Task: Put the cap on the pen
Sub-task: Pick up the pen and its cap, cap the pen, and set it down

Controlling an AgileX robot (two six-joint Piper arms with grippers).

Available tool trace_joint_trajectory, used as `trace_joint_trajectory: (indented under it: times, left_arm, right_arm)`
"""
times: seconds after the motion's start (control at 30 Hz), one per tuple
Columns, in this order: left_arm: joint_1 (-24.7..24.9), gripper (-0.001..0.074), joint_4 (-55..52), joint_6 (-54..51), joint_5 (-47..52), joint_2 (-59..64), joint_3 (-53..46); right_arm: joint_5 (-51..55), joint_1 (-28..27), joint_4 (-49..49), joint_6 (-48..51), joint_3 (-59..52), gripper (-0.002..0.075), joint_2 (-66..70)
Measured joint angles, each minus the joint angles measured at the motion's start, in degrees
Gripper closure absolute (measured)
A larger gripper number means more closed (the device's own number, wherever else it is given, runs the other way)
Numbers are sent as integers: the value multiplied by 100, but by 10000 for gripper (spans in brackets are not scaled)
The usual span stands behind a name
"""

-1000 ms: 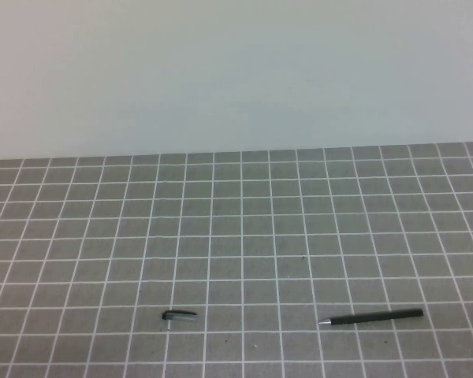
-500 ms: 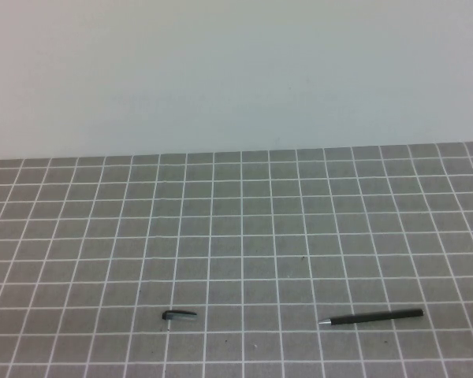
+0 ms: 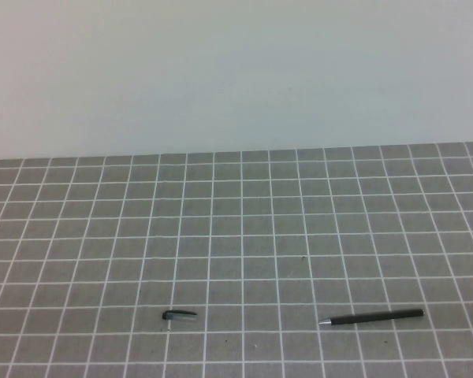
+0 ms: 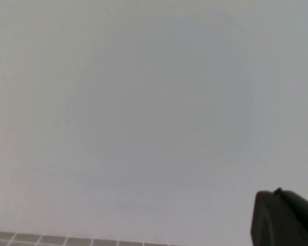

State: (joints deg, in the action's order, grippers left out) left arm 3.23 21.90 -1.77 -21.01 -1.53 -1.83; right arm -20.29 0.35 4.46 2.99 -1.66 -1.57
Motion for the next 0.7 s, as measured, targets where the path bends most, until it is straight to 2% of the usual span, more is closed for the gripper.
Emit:
trace_joint_trajectory:
  times: [0.13,0.43,0.57,0.7]
  left_arm:
    - [0,734,-16,-144,359,0,329]
    - [0,734,-171,-1029,2267,83,1480]
    - [0,734,-211,-1497,2308,83,1523]
    - [0,734,-160,-1428,2302,83,1462]
  right_arm:
    - [196,0,-164,0,217,729,22]
    - [2189,0,-125,11,1628,723,31]
    - [3181,0,-110,11,2343,723,321]
    - [4041,0,-195,11,3093,723,935]
